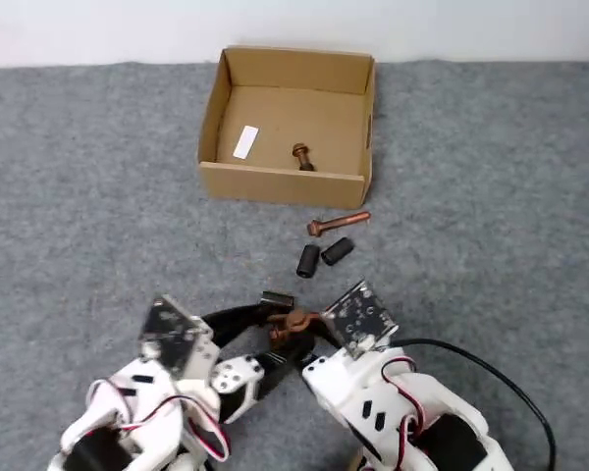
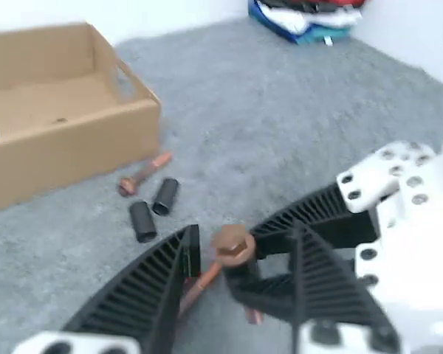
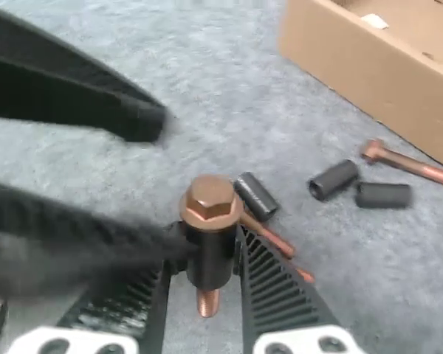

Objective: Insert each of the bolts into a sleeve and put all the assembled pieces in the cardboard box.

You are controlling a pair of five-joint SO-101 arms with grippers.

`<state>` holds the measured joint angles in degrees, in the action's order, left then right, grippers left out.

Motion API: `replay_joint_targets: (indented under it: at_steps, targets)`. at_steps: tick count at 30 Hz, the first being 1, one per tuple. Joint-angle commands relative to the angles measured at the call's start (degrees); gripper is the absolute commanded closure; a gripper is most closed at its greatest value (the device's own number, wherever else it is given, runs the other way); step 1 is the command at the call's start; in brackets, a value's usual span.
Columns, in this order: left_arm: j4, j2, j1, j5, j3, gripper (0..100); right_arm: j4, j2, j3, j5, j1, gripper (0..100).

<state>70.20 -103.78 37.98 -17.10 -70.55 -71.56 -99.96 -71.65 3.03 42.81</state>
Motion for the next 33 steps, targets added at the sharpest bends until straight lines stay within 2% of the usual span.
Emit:
replay_joint_targets:
  at_steps: [1, 3, 8, 12, 15, 22, 33]
  targets:
    - [0.8, -0.4, -4.8, 0.5, 5.3, 92, 1.3, -0.5, 1.5, 4.2, -4.4, 99.0]
    - [0.7, -0.4, -8.9, 2.1, 5.6, 100, 1.0, -0.5, 1.6, 6.0, -6.5, 99.0]
    - [-0.5, -0.4, -22.8, 8.3, -0.2, 100, 0.0, 3.7, 5.8, 8.9, -16.0, 99.1]
    - [-0.8, -0.5, -32.9, 14.3, -9.0, 100, -0.4, 17.5, 16.4, 10.2, -19.7, 99.1]
    - [-1.8, -0.5, -37.6, 14.9, -14.3, 100, 0.1, 31.9, 27.5, 10.4, -19.9, 99.1]
    - [-6.6, -0.5, -40.8, 14.9, -26.1, 100, 4.9, 58.9, 49.2, 10.0, -19.9, 99.1]
    - [-6.4, -0.5, -40.8, 14.8, -25.9, 100, 25.2, 84.1, 64.6, 3.0, -21.9, 99.1]
